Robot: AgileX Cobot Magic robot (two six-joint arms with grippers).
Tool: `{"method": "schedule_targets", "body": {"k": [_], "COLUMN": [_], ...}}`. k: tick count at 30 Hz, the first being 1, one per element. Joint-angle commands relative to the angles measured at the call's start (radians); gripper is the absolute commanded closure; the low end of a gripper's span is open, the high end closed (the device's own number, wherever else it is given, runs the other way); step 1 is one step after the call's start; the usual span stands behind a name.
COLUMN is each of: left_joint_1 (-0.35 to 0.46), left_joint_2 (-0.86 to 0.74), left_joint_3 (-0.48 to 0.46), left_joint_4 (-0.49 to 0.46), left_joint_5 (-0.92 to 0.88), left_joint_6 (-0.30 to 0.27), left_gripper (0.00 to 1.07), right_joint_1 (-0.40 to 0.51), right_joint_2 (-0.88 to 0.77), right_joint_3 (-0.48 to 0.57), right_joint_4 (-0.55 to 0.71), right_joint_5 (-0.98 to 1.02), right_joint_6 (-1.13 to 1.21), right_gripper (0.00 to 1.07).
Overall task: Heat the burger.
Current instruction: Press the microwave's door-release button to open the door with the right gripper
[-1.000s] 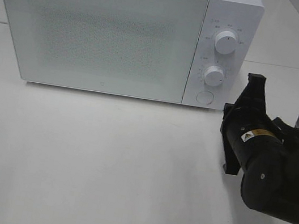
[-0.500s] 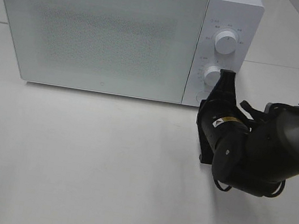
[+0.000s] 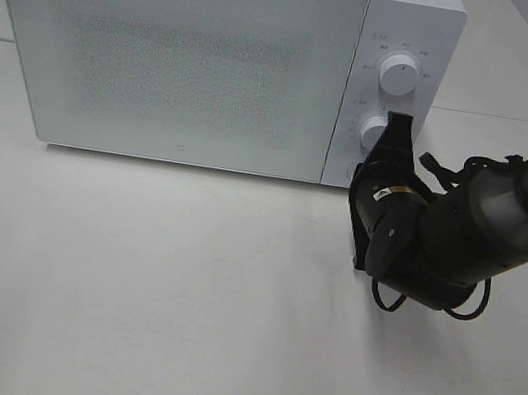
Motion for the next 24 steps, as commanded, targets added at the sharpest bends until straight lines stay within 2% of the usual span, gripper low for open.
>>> {"method": "schedule_targets", "body": {"k": [1, 24], "left_joint_1": [0.003, 0.003], "left_joint_2": [-0.016, -0.016], "left_joint_3": [0.001, 0.001], "left_joint_4": [-0.002, -0.001], "left_joint_5": [-0.005, -0.005], "left_joint_6": [0.000, 0.000], "left_gripper": [0.07, 0.07], "right_joint_1": [-0.010, -0.011], "right_joint_2": [0.005, 0.049], "right_joint_3": [-0.016, -0.083], "right_joint_4": [0.002, 0.009], "right_joint_5": [0.012, -0.006], "right_joint_6": [-0.014, -0.020], "right_gripper": [1.07, 1.07]}}
